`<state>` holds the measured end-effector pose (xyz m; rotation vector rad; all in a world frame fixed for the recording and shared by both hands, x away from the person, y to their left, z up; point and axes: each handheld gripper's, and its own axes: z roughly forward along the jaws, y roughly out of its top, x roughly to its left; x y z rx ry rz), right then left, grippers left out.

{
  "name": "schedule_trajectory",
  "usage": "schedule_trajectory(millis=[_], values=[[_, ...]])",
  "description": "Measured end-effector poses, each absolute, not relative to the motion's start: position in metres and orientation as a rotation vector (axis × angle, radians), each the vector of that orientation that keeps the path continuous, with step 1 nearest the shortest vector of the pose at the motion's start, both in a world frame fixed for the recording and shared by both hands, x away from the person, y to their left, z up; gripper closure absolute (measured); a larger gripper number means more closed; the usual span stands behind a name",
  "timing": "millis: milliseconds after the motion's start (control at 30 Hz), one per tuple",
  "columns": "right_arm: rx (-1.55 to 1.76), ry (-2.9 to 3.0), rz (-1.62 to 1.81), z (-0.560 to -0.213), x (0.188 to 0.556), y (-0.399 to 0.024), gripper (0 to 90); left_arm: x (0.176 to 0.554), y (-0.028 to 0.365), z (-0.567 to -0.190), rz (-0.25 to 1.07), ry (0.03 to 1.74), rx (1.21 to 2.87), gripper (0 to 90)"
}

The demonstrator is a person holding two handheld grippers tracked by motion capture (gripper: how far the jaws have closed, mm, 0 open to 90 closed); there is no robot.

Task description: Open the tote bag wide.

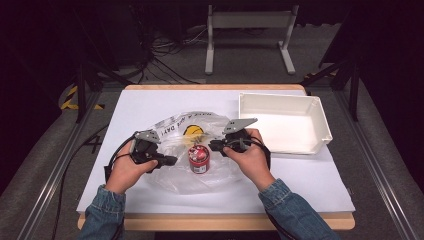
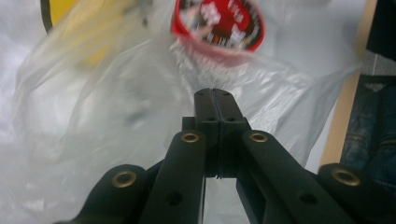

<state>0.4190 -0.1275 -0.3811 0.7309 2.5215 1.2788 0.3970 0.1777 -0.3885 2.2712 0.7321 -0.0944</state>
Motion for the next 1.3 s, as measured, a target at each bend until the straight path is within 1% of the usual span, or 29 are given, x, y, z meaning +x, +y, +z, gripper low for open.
schedule_trajectory(millis=[100,167,267,300,367,500,533,600,667,700,833,867,933,967,1000,1033,1067,1167,1300], values=[[0.759,2.506,1.236,-0.389,0.424,-0.128,77.6,0.399,0.180,-0.399,-0.139,0.766,2.315,90.0],[0.766,2.501,1.208,-0.393,0.427,-0.128,75.0,0.401,0.182,-0.405,-0.146,0.792,2.324,90.0],[0.781,2.498,1.169,-0.402,0.431,-0.126,67.8,0.404,0.185,-0.410,-0.148,0.825,2.327,90.0],[0.791,2.494,1.155,-0.407,0.433,-0.127,63.6,0.406,0.188,-0.414,-0.156,0.847,2.321,90.0],[0.798,2.494,1.143,-0.411,0.434,-0.127,59.1,0.408,0.190,-0.417,-0.156,0.863,2.320,90.0],[0.808,2.514,1.098,-0.423,0.436,-0.128,44.4,0.413,0.192,-0.424,-0.168,0.894,2.327,90.0],[0.808,2.514,1.098,-0.423,0.436,-0.128,44.4,0.413,0.192,-0.424,-0.168,0.894,2.327,90.0],[0.806,2.556,1.062,-0.429,0.437,-0.126,31.6,0.414,0.193,-0.426,-0.182,0.912,2.324,90.0],[0.777,2.601,1.050,-0.434,0.436,-0.126,24.4,0.415,0.194,-0.426,-0.189,0.916,2.317,89.7],[0.746,2.617,1.041,-0.435,0.437,-0.127,22.3,0.415,0.194,-0.426,-0.188,0.913,2.315,88.5],[0.710,2.663,1.074,-0.434,0.434,-0.130,14.2,0.414,0.194,-0.419,-0.162,0.889,2.303,79.6],[0.695,2.669,1.072,-0.433,0.433,-0.130,13.5,0.414,0.194,-0.418,-0.159,0.881,2.297,77.5],[0.663,2.681,1.067,-0.430,0.430,-0.131,12.6,0.413,0.195,-0.415,-0.146,0.872,2.287,73.3],[0.649,2.689,1.073,-0.428,0.427,-0.131,11.6,0.412,0.195,-0.413,-0.139,0.869,2.277,67.4],[0.649,2.689,1.073,-0.428,0.427,-0.131,11.6,0.412,0.197,-0.411,-0.133,0.865,2.269,67.4],[0.641,2.693,1.076,-0.427,0.425,-0.132,11.4,0.411,0.199,-0.409,-0.120,0.859,2.258,64.4],[0.628,2.696,1.082,-0.425,0.423,-0.133,11.2,0.411,0.200,-0.406,-0.115,0.854,2.246,59.7],[0.606,2.685,1.104,-0.420,0.417,-0.135,10.5,0.409,0.205,-0.397,-0.097,0.839,2.218,49.1],[0.588,2.658,1.141,-0.410,0.411,-0.140,10.3,0.405,0.209,-0.387,-0.083,0.819,2.173,39.7]])
